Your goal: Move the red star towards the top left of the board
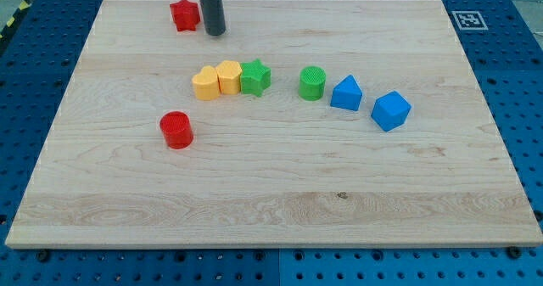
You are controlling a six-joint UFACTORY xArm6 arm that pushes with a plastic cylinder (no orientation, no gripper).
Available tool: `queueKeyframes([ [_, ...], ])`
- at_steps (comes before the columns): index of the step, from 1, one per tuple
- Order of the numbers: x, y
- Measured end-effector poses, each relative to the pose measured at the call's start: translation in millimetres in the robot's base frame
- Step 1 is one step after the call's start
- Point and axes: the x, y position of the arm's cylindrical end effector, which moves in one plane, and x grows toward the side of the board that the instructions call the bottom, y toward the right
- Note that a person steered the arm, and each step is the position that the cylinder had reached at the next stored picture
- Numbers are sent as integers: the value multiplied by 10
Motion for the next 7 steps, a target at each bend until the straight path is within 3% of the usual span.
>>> queueKeyframes([
  [1,-153,0],
  [4,303,-83],
  [7,85,31],
])
